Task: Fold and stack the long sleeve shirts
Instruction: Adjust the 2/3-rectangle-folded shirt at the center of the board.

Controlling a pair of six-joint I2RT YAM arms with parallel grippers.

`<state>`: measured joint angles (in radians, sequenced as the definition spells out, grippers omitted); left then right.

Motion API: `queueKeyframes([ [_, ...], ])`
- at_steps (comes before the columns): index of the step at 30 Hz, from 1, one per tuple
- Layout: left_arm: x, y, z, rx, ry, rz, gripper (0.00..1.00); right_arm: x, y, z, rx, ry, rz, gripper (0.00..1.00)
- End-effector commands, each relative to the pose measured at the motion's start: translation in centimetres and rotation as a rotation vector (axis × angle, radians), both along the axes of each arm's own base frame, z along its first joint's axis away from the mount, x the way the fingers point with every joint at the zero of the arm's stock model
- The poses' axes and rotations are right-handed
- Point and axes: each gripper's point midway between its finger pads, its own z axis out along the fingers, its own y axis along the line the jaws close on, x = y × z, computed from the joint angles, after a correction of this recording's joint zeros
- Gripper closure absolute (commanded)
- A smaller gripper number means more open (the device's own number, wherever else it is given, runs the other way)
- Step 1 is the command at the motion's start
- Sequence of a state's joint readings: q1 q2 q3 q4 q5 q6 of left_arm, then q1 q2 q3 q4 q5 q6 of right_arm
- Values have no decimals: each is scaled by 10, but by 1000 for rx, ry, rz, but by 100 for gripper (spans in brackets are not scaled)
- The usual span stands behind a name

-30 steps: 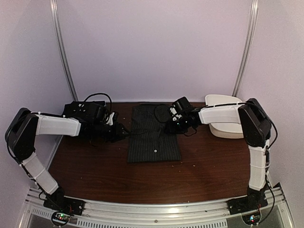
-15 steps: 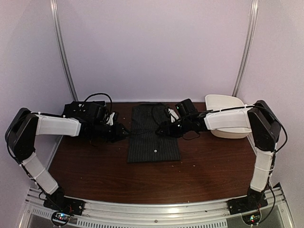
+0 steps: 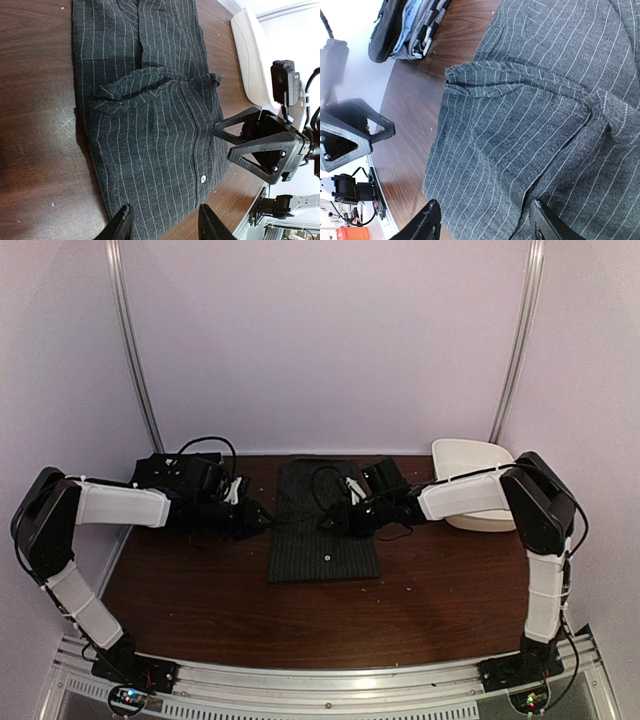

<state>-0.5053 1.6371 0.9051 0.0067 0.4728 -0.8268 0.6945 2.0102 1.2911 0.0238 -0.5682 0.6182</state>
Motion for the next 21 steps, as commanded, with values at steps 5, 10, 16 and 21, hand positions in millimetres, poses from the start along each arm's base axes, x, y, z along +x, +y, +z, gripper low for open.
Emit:
queueKeyframes([
  [5, 1, -5, 5, -25, -29, -13, 55, 21, 18, -5, 32, -7, 5, 37],
  [10, -1, -4, 4, -23, -26, -13, 55, 36, 17, -8, 46, -3, -7, 37],
  [16, -1, -4, 4, -24, -27, -15, 55, 48, 22, 0, 97, -12, 22, 35],
  [21, -1, -4, 6, -28, -29, -16, 56, 54, 28, 6, 123, -27, 50, 34],
])
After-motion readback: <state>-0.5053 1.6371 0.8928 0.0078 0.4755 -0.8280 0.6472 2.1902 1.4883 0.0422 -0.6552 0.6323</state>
